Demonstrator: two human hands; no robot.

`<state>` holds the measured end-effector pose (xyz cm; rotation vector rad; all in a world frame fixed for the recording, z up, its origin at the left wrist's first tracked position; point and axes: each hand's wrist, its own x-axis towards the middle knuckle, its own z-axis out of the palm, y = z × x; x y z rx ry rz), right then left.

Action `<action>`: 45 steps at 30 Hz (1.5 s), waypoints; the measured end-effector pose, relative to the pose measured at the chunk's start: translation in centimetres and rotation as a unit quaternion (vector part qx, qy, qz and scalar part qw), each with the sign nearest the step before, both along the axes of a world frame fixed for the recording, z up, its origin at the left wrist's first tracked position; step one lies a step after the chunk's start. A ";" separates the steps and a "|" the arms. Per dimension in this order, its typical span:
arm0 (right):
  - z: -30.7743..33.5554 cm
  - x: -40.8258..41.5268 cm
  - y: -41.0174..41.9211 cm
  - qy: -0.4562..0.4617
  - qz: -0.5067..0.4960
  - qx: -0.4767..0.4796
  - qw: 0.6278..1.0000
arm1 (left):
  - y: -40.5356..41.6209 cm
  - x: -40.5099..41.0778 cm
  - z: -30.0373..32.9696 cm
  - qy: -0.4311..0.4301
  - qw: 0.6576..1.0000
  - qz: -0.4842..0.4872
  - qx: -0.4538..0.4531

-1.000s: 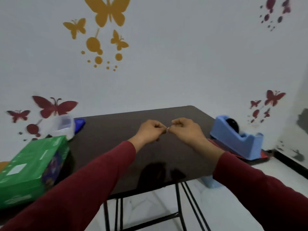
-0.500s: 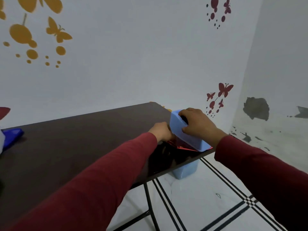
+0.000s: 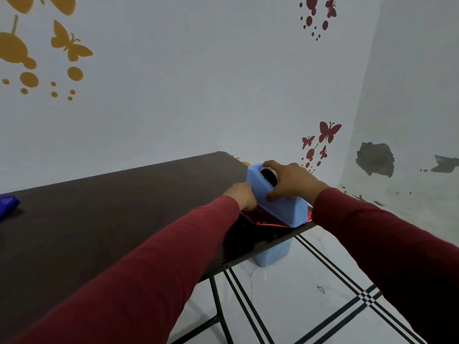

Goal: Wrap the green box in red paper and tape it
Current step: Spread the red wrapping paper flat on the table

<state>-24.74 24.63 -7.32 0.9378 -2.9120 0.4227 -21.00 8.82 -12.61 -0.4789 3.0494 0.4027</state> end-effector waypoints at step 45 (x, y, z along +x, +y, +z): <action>10.2 18.5 -24.6 0.116 0.269 -0.243 0.925 | -25.0 31.4 17.7 0.315 0.888 -0.067 -0.329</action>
